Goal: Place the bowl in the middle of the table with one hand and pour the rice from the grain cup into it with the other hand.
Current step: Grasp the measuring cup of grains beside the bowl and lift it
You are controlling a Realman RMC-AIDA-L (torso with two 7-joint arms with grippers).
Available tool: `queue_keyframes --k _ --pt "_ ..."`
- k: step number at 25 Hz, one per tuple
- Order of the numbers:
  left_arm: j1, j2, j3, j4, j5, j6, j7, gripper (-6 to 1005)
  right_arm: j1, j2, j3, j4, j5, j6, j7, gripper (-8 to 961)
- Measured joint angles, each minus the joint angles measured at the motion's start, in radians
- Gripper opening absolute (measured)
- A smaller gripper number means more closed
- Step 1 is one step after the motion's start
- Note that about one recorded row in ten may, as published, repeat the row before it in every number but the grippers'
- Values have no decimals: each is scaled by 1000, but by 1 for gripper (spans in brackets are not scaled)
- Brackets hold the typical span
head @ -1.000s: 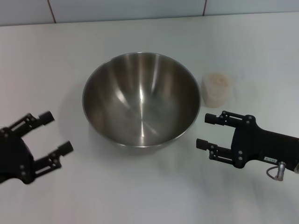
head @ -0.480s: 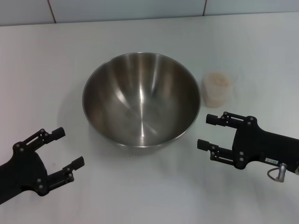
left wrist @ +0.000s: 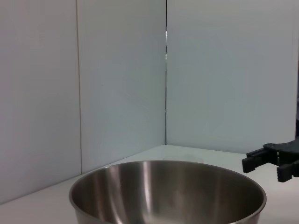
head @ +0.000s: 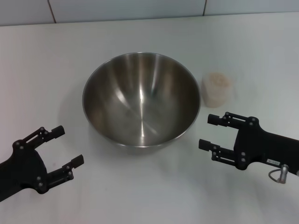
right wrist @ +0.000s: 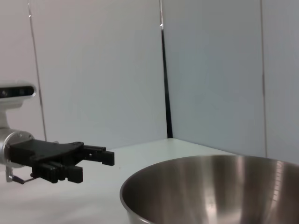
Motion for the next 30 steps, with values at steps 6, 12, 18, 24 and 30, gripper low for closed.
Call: queue_keyframes --k 6,12,18,24,30 --pt "-2 1 -3 1 0 0 -5 811 -61 2 73 58 76 -41 -34 657" --pt "-4 7 -4 1 -5 3 -10 811 -153 4 175 204 235 -41 -218 644" --pt "-6 9 -4 1 -4 6 -16 811 -188 4 322 338 297 37 -410 646" --pt "-5 14 -4 1 -3 9 -25 811 -182 5 409 377 300 140 -476 644" --pt "-3 15 -4 1 -6 11 -25 811 -150 4 423 381 301 258 -477 645"
